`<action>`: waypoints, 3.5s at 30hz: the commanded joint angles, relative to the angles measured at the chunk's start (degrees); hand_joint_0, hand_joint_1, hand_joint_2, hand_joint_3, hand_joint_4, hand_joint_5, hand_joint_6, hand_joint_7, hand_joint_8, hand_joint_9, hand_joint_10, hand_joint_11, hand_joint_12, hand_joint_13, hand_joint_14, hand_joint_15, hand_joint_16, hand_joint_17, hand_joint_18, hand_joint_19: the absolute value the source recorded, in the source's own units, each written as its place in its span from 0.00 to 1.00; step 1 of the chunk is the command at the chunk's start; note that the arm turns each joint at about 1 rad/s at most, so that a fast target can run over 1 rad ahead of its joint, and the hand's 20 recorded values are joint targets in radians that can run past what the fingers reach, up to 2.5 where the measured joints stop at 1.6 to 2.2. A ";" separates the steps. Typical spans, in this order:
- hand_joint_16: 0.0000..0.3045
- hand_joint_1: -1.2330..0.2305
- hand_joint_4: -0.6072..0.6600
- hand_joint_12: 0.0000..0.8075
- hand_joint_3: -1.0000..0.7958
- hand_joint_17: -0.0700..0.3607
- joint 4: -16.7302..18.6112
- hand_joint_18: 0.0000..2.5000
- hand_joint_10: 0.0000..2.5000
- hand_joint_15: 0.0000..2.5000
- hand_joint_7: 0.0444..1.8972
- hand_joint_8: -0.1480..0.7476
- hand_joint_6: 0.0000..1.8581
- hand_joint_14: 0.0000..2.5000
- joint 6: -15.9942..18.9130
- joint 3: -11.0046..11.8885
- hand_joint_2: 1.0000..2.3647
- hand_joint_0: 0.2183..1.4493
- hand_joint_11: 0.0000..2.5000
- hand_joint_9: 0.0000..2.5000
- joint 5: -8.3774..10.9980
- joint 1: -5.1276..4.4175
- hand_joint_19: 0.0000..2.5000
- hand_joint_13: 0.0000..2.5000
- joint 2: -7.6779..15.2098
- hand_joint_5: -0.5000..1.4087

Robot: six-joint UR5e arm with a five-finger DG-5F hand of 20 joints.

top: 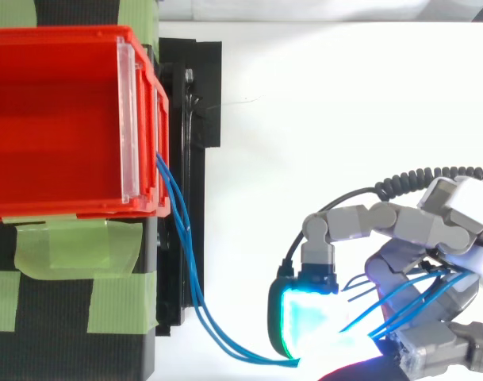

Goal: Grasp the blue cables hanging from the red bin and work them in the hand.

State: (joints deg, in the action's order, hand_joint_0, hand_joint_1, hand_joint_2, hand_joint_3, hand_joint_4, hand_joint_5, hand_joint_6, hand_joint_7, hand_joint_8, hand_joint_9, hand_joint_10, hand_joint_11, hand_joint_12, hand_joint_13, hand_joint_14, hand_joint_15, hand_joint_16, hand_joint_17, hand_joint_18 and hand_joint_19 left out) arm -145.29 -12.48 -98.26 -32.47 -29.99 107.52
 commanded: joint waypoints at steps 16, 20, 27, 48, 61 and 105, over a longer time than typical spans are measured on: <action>0.69 0.35 0.57 0.87 0.55 0.53 -0.08 1.00 1.00 0.86 0.70 0.81 0.33 1.00 0.09 0.00 0.02 0.52 1.00 0.68 -0.31 0.02 0.31 0.84 -0.03 0.45; 0.69 0.36 0.58 0.87 0.57 0.53 -0.25 1.00 1.00 0.86 0.71 0.81 0.29 1.00 0.09 0.00 0.02 0.53 1.00 0.68 -0.31 0.02 0.31 0.84 -0.03 0.45; 0.69 0.38 0.61 0.87 0.64 0.53 -0.78 1.00 1.00 0.86 0.73 0.81 0.21 1.00 0.09 0.00 0.01 0.55 1.00 0.68 -0.22 0.02 0.31 0.84 -0.03 0.45; 0.69 0.40 0.62 0.87 0.67 0.53 -5.61 1.00 1.00 0.86 0.73 0.81 0.19 1.00 0.00 0.00 0.01 0.61 1.00 0.68 -0.22 -0.07 0.31 0.84 -0.03 0.45; 0.69 0.40 0.61 0.87 0.69 0.53 -7.72 1.00 1.00 0.86 0.73 0.81 0.20 1.00 0.00 0.00 0.01 0.63 1.00 0.68 -0.05 -0.07 0.31 0.84 -0.03 0.44; 0.69 0.41 0.66 0.87 0.69 0.53 -7.81 1.00 1.00 0.86 0.74 0.81 0.16 1.00 0.00 0.00 0.01 0.66 1.00 0.68 -0.22 -0.07 0.31 0.84 -0.03 0.46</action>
State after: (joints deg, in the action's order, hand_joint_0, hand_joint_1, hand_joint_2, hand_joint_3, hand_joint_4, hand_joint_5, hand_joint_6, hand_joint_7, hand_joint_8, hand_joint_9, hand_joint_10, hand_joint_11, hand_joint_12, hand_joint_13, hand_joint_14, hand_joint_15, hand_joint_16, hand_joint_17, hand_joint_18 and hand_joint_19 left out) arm -153.11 -12.48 -98.26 -32.68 -30.00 107.49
